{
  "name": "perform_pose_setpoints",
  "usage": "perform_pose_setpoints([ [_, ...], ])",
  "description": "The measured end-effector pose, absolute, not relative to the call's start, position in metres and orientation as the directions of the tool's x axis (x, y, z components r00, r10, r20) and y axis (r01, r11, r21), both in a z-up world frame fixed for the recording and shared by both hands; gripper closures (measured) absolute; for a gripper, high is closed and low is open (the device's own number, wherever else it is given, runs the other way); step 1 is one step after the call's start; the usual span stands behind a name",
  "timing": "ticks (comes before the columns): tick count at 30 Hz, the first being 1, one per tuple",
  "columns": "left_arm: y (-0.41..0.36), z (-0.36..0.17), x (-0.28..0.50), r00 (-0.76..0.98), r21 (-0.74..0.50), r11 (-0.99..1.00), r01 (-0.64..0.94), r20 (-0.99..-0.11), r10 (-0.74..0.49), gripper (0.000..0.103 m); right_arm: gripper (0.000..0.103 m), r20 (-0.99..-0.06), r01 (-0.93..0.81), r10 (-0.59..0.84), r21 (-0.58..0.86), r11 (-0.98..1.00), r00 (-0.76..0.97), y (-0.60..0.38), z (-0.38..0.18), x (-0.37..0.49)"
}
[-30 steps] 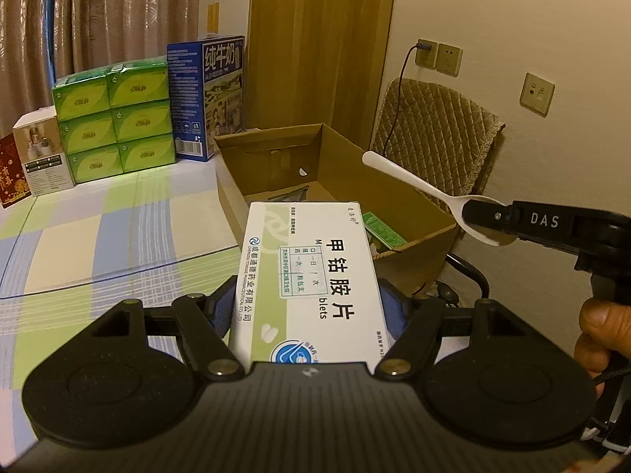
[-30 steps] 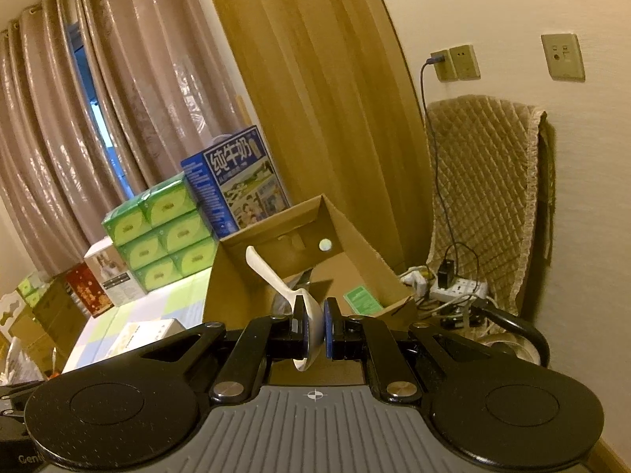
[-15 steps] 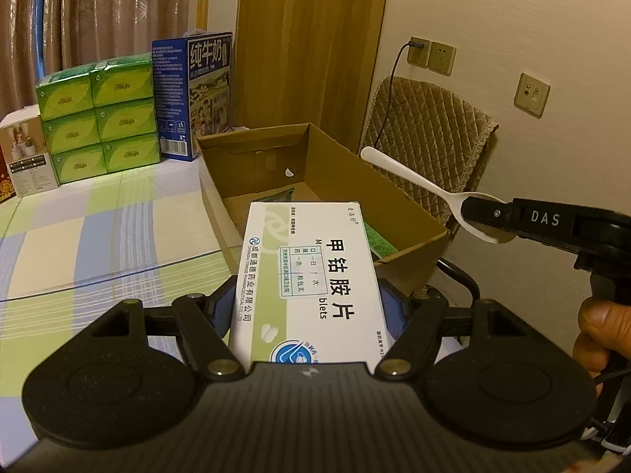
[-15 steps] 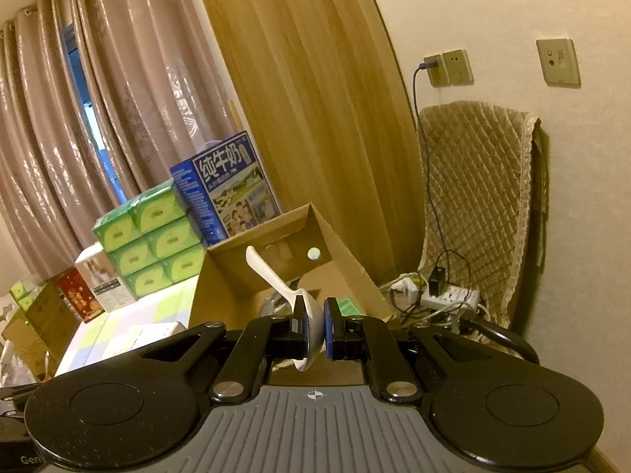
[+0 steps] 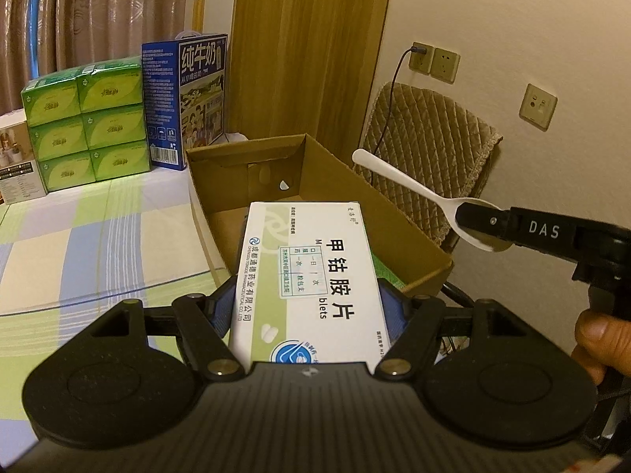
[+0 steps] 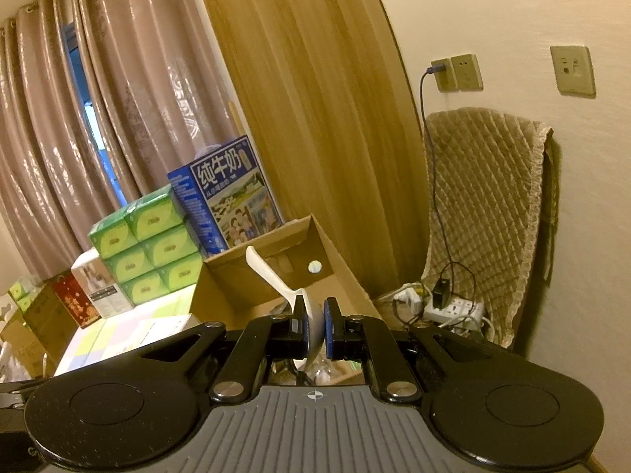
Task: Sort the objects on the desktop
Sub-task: 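Carry the medicine box and spoon over the cardboard box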
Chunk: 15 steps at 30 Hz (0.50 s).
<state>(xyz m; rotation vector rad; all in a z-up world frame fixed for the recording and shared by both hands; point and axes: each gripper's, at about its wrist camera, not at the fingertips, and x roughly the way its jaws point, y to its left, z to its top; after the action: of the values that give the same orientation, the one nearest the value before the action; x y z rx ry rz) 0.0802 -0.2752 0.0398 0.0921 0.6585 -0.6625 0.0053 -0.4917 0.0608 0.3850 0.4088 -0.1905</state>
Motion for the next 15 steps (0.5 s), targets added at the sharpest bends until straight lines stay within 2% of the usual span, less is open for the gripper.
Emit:
perform_pose_setpoints([
  [15,-0.292,0.036,0.109,0.573,-0.163,0.793,0.587,-0.608,-0.549,0.036,0.098,-0.429,0.243,-0.095,0.305,0.921,0.898,-0.5,0.061,0.034],
])
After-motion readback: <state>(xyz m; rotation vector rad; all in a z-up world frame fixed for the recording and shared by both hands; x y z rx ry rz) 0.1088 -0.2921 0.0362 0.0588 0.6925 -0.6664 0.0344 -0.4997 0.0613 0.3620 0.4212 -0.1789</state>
